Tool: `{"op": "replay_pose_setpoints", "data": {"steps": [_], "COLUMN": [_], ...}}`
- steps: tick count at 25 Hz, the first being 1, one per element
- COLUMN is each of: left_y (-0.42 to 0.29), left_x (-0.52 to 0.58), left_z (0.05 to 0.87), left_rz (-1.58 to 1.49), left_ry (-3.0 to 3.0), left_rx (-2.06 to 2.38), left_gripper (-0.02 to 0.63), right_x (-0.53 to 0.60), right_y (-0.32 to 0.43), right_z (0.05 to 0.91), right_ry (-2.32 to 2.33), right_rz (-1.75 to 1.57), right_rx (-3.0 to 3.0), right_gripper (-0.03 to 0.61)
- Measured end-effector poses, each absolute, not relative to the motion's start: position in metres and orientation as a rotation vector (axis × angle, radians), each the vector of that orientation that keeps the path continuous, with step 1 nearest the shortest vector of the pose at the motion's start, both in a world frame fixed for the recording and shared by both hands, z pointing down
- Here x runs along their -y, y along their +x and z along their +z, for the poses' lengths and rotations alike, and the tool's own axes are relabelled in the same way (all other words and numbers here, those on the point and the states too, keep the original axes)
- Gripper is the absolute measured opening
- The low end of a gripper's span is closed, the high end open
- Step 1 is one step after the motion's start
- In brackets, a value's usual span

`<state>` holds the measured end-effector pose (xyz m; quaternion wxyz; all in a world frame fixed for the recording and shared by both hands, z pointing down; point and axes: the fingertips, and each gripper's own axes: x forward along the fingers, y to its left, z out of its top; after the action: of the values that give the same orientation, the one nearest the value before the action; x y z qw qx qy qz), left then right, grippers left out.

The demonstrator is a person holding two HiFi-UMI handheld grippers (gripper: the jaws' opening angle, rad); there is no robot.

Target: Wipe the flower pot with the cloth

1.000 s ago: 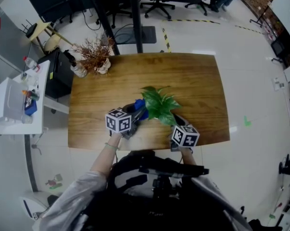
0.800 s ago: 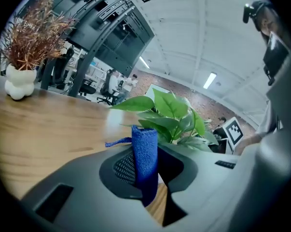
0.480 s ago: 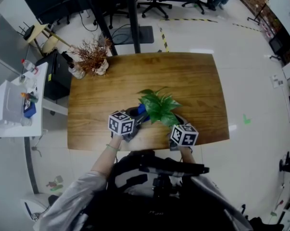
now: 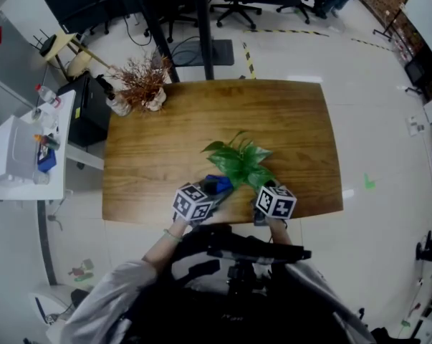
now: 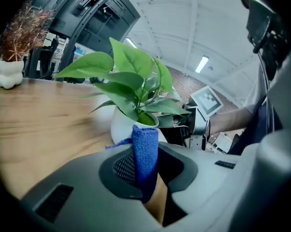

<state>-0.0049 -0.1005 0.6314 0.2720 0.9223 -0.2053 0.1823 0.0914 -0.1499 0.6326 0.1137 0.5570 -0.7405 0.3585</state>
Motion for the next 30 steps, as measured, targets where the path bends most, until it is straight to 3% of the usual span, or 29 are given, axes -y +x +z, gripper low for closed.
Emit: {"op": "replay_pose_setpoints", "data": {"steps": [6,11,30], "left_y": [-0.044,-0.067,-0.022], "left_x": [0.141,0.193,0.183], "left_z": [0.619,0.621,0.625], "left_rz": [0.310,0.349,0.288], "left_ry": [2.381,2.394,2.495], "left_rx": [0.785,0.883,0.608], "left_gripper": [0.071,0.071,0.071], "right_x": [0.142,0.121,0.127], "right_y": [0.094,0.078,0.077], "right_z": [0.634,0.628,0.625], "right_ry": [1.632,1.564,1.571], "right_rz": [1.104,1.091,1.054], "right_rx": [2.206,2.225,2.198], "right_gripper": [0.009,0.009,0.009]}}
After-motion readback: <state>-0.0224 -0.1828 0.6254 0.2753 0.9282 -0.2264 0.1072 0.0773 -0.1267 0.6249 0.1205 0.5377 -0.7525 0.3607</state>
